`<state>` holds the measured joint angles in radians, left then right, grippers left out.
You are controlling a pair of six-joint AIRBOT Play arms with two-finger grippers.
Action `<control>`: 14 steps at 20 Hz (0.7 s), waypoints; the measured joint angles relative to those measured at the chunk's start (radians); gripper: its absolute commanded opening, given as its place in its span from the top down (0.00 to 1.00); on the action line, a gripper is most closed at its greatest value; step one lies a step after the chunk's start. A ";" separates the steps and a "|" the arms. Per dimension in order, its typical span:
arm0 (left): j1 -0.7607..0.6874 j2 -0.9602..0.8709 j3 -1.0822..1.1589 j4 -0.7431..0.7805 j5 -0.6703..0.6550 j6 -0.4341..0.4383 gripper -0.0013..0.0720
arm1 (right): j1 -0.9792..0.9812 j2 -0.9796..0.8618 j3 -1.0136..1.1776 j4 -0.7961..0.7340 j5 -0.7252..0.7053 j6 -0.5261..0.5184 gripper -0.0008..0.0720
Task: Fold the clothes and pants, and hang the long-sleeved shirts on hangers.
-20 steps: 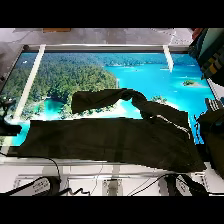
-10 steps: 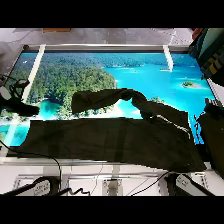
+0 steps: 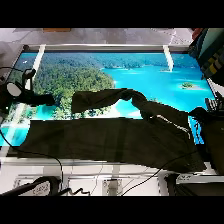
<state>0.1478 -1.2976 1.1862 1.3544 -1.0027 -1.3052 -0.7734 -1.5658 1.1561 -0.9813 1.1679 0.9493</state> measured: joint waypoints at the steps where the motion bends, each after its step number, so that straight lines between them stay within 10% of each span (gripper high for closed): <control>1: -0.007 0.000 0.000 -0.005 0.006 0.000 0.20 | -0.001 -0.018 0.002 0.004 -0.016 -0.005 0.22; 14: -0.053 -0.111 0.000 -0.174 0.049 -0.015 0.20 | 0.023 -0.172 0.006 0.127 -0.018 -0.105 0.39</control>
<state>0.0952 -1.4090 1.1862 1.1805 -0.9539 -1.3201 -0.7502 -1.7374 1.1622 -0.8543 1.1496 0.8444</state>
